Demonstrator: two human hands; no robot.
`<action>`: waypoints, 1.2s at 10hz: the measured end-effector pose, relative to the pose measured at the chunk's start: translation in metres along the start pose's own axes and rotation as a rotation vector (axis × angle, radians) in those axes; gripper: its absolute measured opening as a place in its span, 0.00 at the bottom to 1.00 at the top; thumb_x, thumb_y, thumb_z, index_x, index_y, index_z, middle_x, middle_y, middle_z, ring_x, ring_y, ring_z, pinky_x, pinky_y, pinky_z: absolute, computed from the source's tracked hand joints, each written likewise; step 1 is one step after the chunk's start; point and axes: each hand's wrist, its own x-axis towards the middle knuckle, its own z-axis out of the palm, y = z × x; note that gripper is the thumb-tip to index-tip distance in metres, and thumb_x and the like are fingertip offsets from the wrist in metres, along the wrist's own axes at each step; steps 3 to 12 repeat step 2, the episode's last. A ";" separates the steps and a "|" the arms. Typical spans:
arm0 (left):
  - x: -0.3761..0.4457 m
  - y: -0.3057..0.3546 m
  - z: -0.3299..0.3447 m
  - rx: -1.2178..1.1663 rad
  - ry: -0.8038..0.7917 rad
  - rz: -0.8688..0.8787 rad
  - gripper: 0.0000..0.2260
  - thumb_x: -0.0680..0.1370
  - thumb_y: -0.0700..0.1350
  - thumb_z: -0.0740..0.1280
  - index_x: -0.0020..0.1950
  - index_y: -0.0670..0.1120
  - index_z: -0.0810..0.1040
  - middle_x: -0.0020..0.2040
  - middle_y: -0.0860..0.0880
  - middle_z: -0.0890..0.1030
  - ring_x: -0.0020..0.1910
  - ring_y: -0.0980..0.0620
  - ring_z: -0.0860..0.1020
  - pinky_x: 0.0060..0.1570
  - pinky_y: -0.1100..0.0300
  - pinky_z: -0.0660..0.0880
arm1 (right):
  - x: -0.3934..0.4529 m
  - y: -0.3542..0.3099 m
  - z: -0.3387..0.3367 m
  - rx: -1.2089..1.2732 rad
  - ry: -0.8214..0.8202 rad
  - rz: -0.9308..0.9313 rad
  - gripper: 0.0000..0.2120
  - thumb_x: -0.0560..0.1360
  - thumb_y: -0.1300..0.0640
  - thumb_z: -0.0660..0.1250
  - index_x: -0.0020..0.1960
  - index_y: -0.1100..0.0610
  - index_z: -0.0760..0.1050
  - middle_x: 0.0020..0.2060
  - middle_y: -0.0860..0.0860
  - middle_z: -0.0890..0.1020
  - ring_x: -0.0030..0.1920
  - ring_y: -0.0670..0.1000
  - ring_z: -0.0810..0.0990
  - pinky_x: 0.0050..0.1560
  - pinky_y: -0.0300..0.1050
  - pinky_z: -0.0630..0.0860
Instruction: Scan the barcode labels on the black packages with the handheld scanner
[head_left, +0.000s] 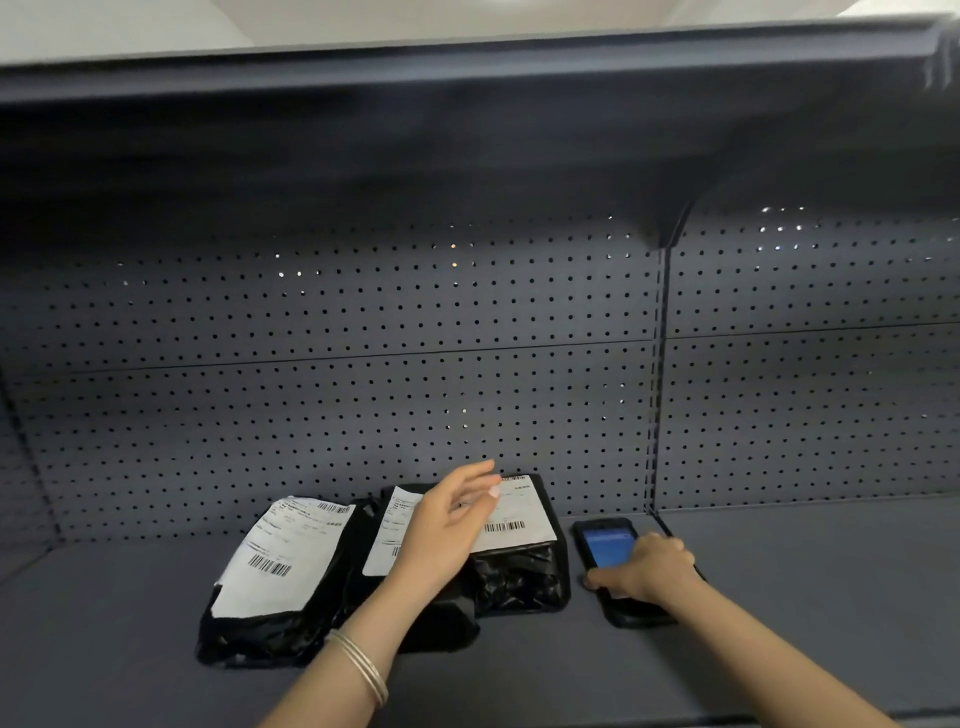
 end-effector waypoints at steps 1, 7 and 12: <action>0.001 -0.002 -0.005 0.002 -0.015 0.002 0.14 0.77 0.46 0.66 0.63 0.54 0.75 0.56 0.58 0.82 0.57 0.66 0.77 0.58 0.72 0.71 | -0.003 -0.002 0.002 -0.003 0.003 0.017 0.51 0.62 0.27 0.71 0.72 0.61 0.69 0.67 0.59 0.70 0.67 0.58 0.71 0.62 0.46 0.75; 0.005 -0.005 -0.009 -0.033 -0.010 0.016 0.13 0.77 0.46 0.66 0.62 0.54 0.76 0.56 0.58 0.82 0.57 0.66 0.77 0.59 0.70 0.70 | -0.015 -0.011 -0.004 0.013 0.029 0.047 0.54 0.63 0.25 0.69 0.75 0.61 0.64 0.70 0.60 0.69 0.70 0.59 0.69 0.67 0.47 0.71; 0.005 -0.005 -0.009 -0.033 -0.010 0.016 0.13 0.77 0.46 0.66 0.62 0.54 0.76 0.56 0.58 0.82 0.57 0.66 0.77 0.59 0.70 0.70 | -0.015 -0.011 -0.004 0.013 0.029 0.047 0.54 0.63 0.25 0.69 0.75 0.61 0.64 0.70 0.60 0.69 0.70 0.59 0.69 0.67 0.47 0.71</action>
